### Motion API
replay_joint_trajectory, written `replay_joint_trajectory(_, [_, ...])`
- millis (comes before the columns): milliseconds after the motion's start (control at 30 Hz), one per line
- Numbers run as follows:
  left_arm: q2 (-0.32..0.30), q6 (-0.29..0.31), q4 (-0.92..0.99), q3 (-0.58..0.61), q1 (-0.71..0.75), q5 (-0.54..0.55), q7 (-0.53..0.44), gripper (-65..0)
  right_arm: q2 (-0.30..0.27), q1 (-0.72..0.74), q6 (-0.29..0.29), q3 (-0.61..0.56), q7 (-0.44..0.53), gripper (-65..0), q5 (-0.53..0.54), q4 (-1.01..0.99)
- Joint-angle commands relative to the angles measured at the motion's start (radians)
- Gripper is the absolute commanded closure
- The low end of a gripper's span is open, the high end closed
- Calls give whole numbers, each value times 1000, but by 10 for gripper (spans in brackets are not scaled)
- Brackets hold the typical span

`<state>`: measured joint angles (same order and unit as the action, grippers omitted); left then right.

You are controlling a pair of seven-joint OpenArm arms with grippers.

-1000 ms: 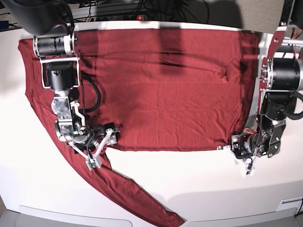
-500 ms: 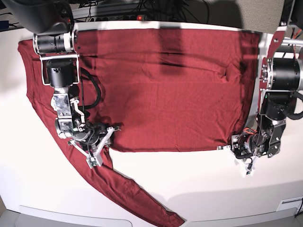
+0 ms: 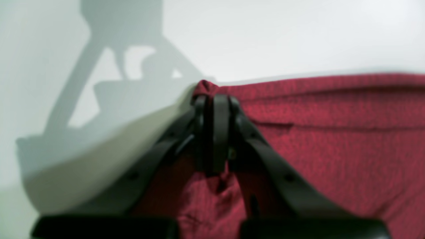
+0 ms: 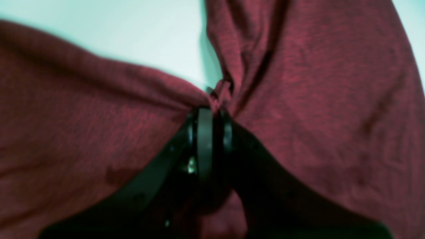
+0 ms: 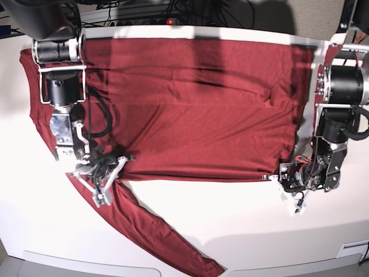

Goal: Fold the T-shirt properly

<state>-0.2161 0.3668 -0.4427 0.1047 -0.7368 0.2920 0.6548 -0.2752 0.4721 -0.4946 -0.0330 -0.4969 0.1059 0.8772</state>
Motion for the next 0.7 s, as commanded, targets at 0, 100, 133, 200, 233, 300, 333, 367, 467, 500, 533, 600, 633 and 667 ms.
replay_joint_trajectory(0, [-9,1,-14,0,-26,-3,-2,0,-13,35,5,5,18,0,7,40])
replay_joint_trajectory(100, [-16,1,-14,0,-25,-3,-29,0,-13,35,5,5,6,0,7,86])
replay_joint_trajectory(133, [-18,1,-14,0,-26,-3,-32,0,-13,35,5,5,2,0,7,98])
replay_joint_trajectory(200, [-23,1,-26,0,-24,-3,-31,0,-13,35,5,5,-2,0,6,113])
replay_joint_trajectory(233, [-26,1,-32,0,-24,-3,-30,0,-13,35,5,5,-3,0,6,117])
replay_joint_trajectory(300, [-32,1,-53,0,-24,0,-27,0,-13,34,5,5,-6,0,6,118])
replay_joint_trajectory(333, [-35,1,-66,0,-24,6,-23,0,-13,33,4,5,-10,0,6,118])
replay_joint_trajectory(367, [-40,1,-79,0,-24,17,-18,0,-13,29,3,5,-12,0,5,118])
replay_joint_trajectory(467, [-58,2,-133,0,-14,59,7,0,-18,13,-8,5,-12,0,-1,118])
replay_joint_trajectory(500, [-64,4,-158,0,-4,63,16,0,-21,7,-8,5,-12,0,0,118])
replay_joint_trajectory(533, [-70,4,-188,0,11,71,25,0,-24,1,-11,5,-12,0,-1,118])
replay_joint_trajectory(600, [-84,5,-256,0,56,89,40,0,-31,-15,-15,5,-12,0,0,132])
replay_joint_trajectory(633, [-89,5,-291,0,84,99,45,0,-36,-27,-16,5,-12,0,2,146])
replay_joint_trajectory(667, [-95,5,-327,0,112,111,50,0,-40,-40,-19,5,-12,0,3,167])
